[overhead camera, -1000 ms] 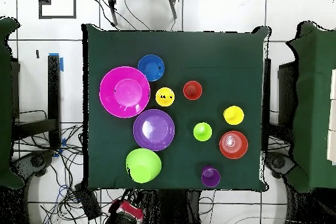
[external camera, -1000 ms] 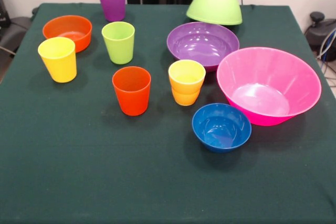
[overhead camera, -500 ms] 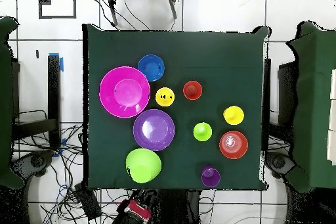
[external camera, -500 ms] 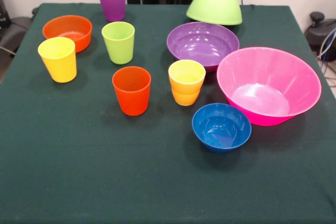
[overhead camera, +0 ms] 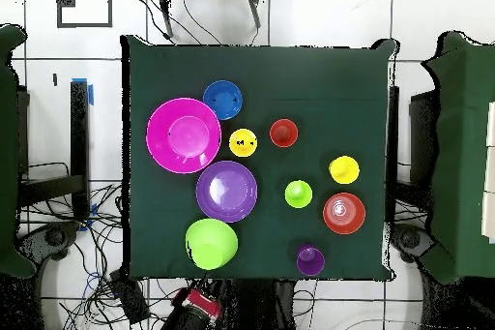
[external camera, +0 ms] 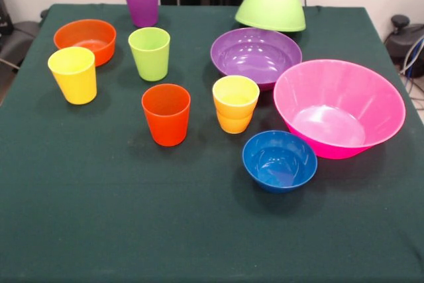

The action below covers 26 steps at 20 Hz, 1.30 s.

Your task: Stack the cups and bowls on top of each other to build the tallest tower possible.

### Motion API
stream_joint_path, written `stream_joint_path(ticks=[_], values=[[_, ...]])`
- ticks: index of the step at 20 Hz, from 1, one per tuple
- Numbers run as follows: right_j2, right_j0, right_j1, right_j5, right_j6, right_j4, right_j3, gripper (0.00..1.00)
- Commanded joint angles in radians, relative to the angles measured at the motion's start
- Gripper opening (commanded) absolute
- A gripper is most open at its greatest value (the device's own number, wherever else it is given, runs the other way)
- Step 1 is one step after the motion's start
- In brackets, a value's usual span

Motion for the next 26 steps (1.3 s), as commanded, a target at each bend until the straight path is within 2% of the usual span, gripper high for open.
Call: stream_joint_path(ticks=[1, 10, 26], values=[[0.166, 0.008, 0.048, 0.042, 0.039, 0.062, -0.152, 1.00], [0.139, 0.023, 0.034, 0.042, 0.019, 0.081, -0.137, 1.00], [0.073, -0.042, -0.016, 0.015, 0.009, 0.017, -0.122, 1.00]])
